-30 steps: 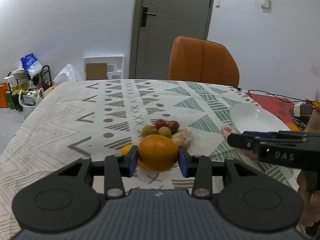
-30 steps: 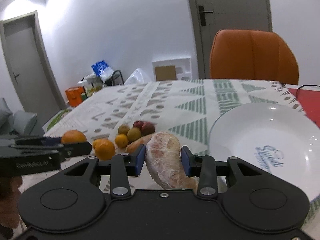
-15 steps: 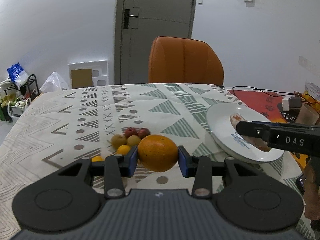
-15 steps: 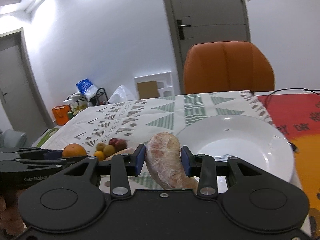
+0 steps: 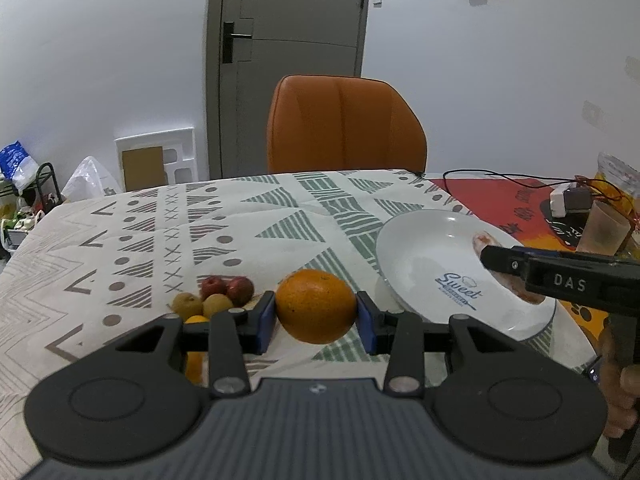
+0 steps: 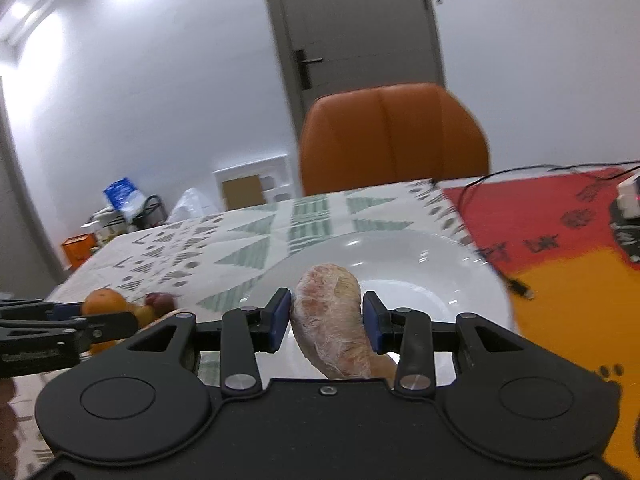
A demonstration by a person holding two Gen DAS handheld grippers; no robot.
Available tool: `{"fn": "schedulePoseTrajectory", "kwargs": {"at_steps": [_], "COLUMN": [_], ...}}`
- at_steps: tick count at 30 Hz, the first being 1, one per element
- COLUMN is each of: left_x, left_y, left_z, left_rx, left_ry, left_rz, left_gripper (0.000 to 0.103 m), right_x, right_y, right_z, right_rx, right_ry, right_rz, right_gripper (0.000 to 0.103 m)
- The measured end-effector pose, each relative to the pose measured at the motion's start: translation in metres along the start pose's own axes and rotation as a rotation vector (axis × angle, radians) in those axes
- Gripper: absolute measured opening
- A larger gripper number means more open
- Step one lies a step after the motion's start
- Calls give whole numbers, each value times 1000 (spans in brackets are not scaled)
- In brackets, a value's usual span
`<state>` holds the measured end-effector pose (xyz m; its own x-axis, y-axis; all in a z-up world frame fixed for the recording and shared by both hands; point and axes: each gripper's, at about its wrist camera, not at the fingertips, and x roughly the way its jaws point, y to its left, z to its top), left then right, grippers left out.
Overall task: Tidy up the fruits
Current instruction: 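Lower the pomelo segment onto the white plate and open the right gripper, then lower the orange onto the white plate and open the left gripper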
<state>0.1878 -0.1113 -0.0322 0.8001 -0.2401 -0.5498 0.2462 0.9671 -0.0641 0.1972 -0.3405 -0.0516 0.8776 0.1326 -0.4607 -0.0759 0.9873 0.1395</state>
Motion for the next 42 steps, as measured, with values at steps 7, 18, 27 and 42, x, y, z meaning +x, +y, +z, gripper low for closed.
{"fn": "schedulePoseTrajectory", "kwargs": {"at_steps": [7,18,27,42], "left_x": [7,20,27,5], "left_y": [-15,-42,-62,-31], "left_z": [7,17,23,21], "left_rx": [20,50,80,49], "left_ry": [-7,-8,-2,-12], "left_rz": [-23,-74,-117,-7], "left_gripper": [41,41,41,60], "right_x": [-8,-19,-24,-23], "right_y": [-16,-31,-38,-30], "right_z": [-3,-13,-14,-17], "right_rx": [31,86,116,141], "right_ry": [-5,29,23,25], "right_rz": [-43,-17,-8,30], "right_gripper": [61,61,61,70]}}
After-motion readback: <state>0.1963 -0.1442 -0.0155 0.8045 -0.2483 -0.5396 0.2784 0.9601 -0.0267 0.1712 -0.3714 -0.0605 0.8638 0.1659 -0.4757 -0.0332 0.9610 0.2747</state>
